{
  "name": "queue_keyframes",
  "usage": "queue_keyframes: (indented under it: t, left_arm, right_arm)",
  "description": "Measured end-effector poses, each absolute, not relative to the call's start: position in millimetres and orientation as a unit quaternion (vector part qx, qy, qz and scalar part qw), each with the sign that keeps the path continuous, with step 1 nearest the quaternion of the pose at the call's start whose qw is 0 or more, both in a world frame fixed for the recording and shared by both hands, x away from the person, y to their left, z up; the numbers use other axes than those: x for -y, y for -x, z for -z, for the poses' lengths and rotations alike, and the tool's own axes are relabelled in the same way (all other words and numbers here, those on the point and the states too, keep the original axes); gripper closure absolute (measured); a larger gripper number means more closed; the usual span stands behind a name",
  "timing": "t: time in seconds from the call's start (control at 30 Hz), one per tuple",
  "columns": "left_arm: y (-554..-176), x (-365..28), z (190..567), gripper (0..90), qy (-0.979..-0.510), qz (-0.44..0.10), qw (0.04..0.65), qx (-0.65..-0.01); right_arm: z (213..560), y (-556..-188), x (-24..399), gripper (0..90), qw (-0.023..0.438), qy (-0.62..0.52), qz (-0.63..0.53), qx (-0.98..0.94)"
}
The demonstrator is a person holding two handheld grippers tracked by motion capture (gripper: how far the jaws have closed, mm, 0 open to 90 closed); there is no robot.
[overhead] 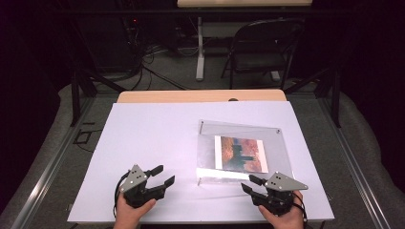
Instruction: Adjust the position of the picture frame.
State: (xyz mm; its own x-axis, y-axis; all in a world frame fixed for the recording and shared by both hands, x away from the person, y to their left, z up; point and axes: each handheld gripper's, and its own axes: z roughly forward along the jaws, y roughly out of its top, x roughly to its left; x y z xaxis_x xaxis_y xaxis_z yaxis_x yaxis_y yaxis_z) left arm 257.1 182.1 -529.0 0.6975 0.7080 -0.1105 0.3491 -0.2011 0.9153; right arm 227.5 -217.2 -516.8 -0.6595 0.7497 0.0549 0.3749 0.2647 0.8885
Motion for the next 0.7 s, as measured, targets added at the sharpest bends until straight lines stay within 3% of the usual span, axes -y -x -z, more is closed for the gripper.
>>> queue_keyframes:
  t: [0.3,0.4,0.7]
  left_arm:
    - [-264,-170,526,38.5,-0.753,-0.148,0.538,-0.35]
    - [-265,-167,531,43.6,-0.759,-0.14,0.533,-0.346]
    - [-265,-146,545,52.1,-0.793,-0.104,0.517,-0.306]
  right_arm:
    - [515,-228,219,74.3,0.19,-0.373,-0.474,-0.774]
    - [514,-226,220,80.0,0.183,-0.37,-0.476,-0.777]
    - [522,-230,218,84.6,0.149,-0.376,-0.467,-0.786]
